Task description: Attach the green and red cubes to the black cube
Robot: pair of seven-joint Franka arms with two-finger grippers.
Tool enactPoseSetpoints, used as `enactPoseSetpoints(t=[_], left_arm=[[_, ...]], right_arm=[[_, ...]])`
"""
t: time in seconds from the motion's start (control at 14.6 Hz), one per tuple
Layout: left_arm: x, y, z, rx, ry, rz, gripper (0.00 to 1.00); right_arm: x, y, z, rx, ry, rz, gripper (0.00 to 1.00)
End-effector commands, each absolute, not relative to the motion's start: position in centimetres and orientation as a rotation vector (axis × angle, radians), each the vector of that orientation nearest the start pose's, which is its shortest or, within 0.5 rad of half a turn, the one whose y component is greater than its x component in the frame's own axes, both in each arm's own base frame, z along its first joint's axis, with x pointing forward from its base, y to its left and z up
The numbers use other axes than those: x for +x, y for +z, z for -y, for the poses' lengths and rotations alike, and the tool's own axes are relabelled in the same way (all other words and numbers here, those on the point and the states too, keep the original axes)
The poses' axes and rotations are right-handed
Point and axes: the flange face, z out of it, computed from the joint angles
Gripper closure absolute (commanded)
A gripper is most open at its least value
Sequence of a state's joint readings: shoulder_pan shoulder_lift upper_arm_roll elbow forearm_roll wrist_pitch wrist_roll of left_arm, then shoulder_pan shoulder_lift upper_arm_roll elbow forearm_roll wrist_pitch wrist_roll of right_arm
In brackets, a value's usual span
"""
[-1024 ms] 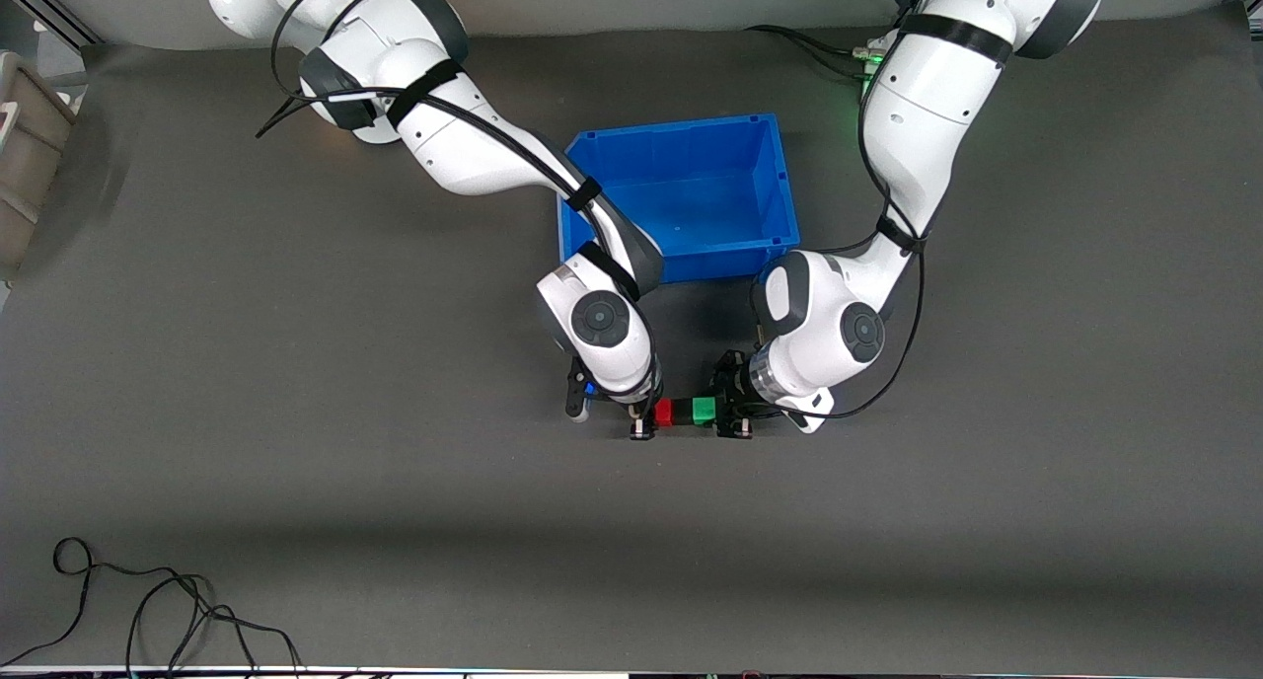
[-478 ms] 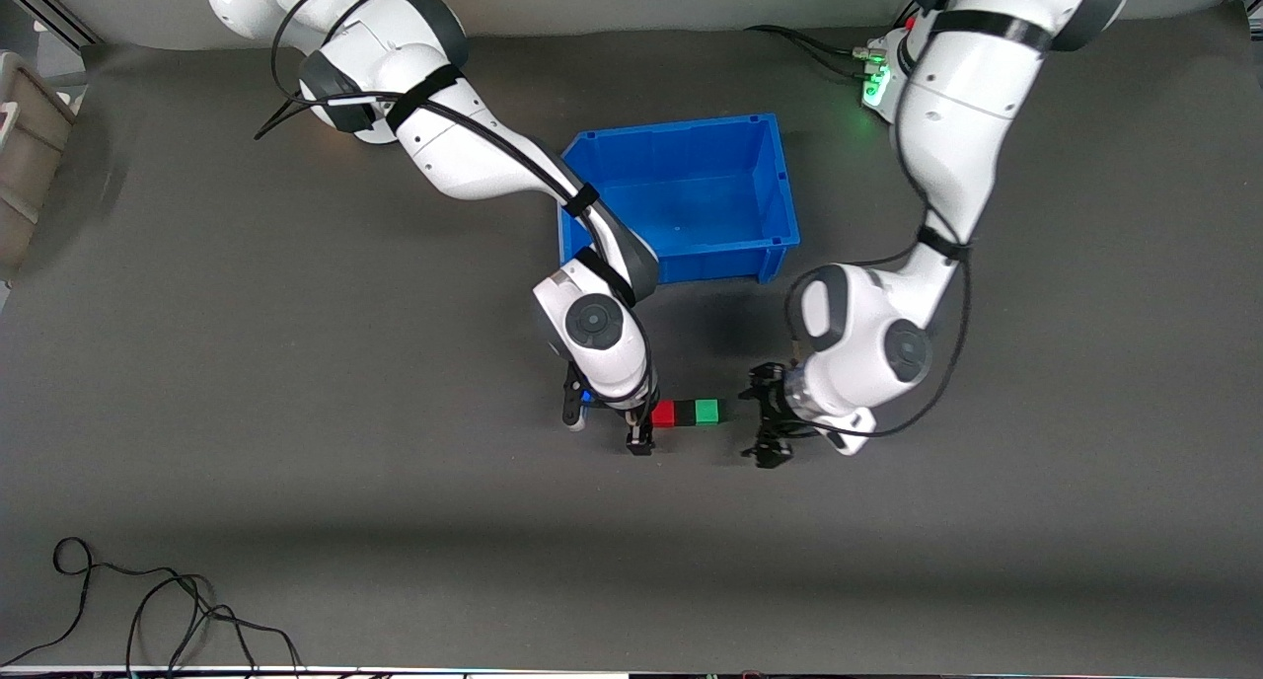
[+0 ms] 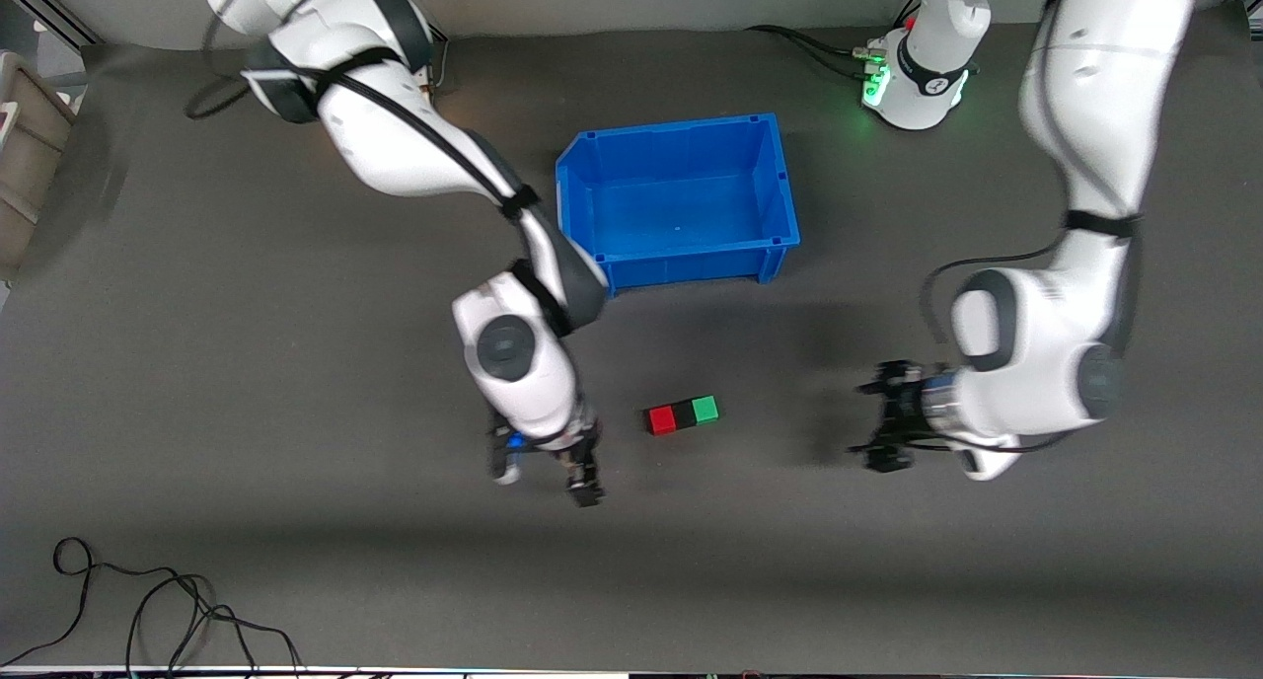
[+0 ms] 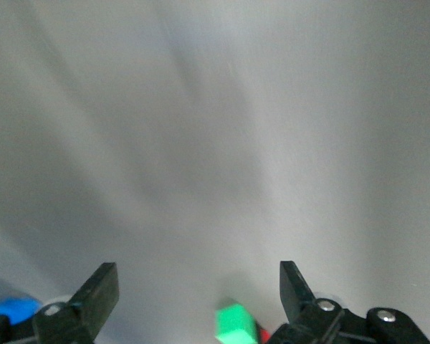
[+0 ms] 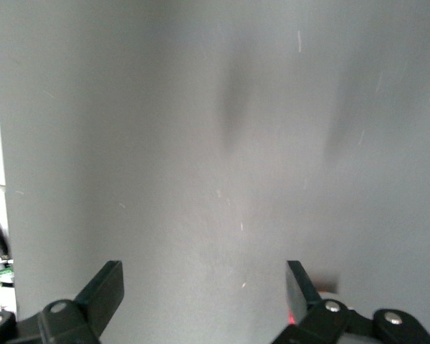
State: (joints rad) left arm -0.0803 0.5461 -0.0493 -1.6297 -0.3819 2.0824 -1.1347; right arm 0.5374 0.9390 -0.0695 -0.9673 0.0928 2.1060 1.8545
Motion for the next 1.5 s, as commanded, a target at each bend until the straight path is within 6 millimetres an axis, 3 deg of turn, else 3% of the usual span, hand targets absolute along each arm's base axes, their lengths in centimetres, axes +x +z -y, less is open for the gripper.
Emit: enactPoseSetpoints(t=[0.0,0.14,0.27,0.48,0.75,0.89,0.96,1.09,1.43], left_arm=[[65.5,34.9,4.1,-2.855,0.435,1.656,0.00],[64.4,38.5,0.0,-2.982,0.423,1.448,0.00],[63.1,41.4,-3.3,-3.066,0.408,1.228,0.00],[61.9,44.5,-4.5,-3.117,0.348,0.984,0.00],[59.8,49.5,-4.2,-3.161,0.284,0.561,0.00],[58.7,52.4,-3.8,-3.182,0.218,0.294,0.00],[58.0,53.4,-3.8,-3.185,0.209,0.258,0.00],[56.8,55.5,-3.5,-3.183,0.180,0.250,0.00],[56.1,58.2,-1.0,-3.145,0.063,0.076,0.00]], right_arm=[[70.0,40.7,-32.2,-2.466,0.065,-1.704,0.01],[69.1,46.8,-26.2,-2.610,0.148,-1.532,0.01],[67.0,51.1,-21.3,-2.755,0.194,-1.322,0.01],[63.7,55.0,-14.5,-2.889,0.261,-1.028,0.01],[60.1,58.8,-4.9,-2.986,0.251,-0.631,0.01],[59.1,59.7,-0.8,-3.098,0.208,-0.410,0.01],[59.0,59.6,0.1,-3.147,0.210,-0.314,0.01],[58.7,58.7,1.9,-3.157,0.198,-0.312,0.01],[56.9,55.8,2.9,-3.121,-0.058,-0.265,0.01]])
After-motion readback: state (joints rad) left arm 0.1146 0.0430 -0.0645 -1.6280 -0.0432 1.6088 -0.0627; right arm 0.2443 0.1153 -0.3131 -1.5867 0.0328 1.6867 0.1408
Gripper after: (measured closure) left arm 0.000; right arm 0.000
